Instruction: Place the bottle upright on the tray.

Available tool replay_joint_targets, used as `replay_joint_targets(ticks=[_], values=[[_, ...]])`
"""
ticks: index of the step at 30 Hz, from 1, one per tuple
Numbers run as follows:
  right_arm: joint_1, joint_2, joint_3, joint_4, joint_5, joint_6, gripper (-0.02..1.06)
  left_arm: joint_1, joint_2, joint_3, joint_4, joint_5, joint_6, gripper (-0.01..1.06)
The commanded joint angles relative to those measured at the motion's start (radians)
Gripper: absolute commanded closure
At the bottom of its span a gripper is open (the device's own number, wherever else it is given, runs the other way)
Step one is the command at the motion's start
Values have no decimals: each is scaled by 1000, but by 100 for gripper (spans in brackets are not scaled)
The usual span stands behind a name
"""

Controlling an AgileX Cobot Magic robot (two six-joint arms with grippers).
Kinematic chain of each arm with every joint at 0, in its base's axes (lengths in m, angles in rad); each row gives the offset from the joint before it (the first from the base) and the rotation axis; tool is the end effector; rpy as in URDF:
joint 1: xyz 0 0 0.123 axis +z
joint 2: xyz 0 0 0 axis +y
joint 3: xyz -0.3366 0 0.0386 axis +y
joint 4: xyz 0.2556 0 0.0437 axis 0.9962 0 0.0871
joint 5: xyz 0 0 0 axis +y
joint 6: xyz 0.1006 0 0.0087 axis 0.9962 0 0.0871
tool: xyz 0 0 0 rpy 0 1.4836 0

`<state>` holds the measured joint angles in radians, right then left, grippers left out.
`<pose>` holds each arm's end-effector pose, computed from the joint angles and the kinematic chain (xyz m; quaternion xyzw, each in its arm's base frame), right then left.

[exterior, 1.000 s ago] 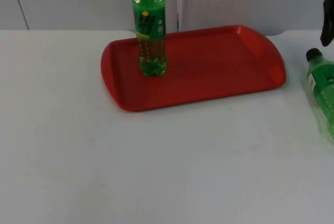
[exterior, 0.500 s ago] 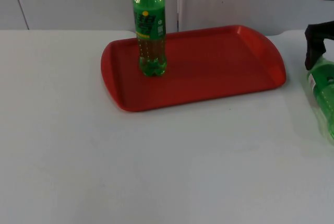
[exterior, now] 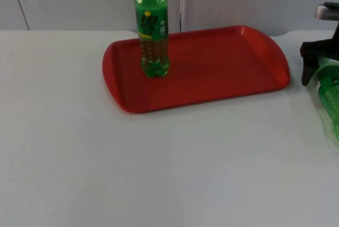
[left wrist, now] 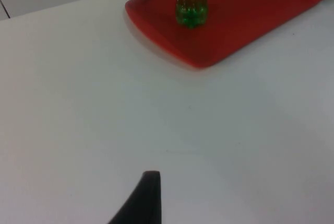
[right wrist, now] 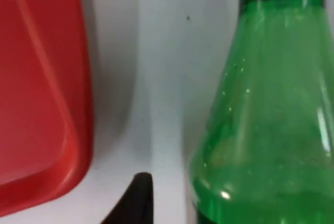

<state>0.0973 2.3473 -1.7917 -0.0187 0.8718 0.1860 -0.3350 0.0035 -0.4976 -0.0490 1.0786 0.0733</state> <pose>0.5243 0.0497 0.1401 0.0389 0.9926 0.0085 0.1150 -0.0425 0.0102 0.2743 0.1752 0.8411 -0.0910 0.5036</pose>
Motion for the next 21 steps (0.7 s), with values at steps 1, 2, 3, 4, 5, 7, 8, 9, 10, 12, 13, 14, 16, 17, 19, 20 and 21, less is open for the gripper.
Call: replay_joint_targets(ticks=[1, 2, 3, 4, 5, 7, 8, 9, 10, 12, 13, 14, 16, 17, 19, 20, 21], values=[[-4, 16, -8, 3, -11, 8, 0, -2, -4, 3, 7, -2, 0, 0], [-4, 21, -8, 3, -16, 16, 1, -2, -4, 3, 7, -2, 0, 0], [-4, 25, -6, 3, -21, 19, 2, -2, -4, 3, 7, -2, 0, 0], [-4, 25, -4, 3, -34, 23, 4, -2, -4, 3, 7, -2, 0, 0], [-4, 25, -4, 3, -37, 28, 6, -2, -4, 3, 7, -2, 0, 0], [-4, 25, -4, 1, -42, 31, 7, -2, -4, 3, 7, -2, 0, 0], [-4, 25, -4, 1, -44, 31, 9, -2, -4, 3, 7, -2, 0, 0], [-4, 25, -4, 1, -44, 31, 10, -2, -4, 3, 7, -2, 0, 0], [-4, 25, -4, -1, -44, 31, 11, -2, -4, 3, 7, -2, 0, 0], [-4, 25, -4, -1, -44, 31, 13, -2, -4, 3, 7, -2, 0, 0], [-4, 25, -4, -1, -44, 31, 16, -2, -4, 3, 10, -2, 0, 0], [-4, 25, -4, -1, -42, 31, 22, -2, -4, 3, 10, -2, 0, 0], [-4, 25, -4, -1, -37, 31, 37, -2, -4, 3, 10, -2, 0, 0], [-4, 25, -4, -1, -37, 31, 37, -2, -4, 3, 10, -2, 0, 0], [-4, 25, -4, -1, -35, 34, 58, -2, -4, 3, 10, -2, 0, 0], [-4, 25, -4, -1, -35, 34, 70, -2, -4, 3, 10, -2, 0, 0], [-4, 25, -4, -1, -35, 34, 81, -2, -4, 3, 10, -2, 0, 0]])
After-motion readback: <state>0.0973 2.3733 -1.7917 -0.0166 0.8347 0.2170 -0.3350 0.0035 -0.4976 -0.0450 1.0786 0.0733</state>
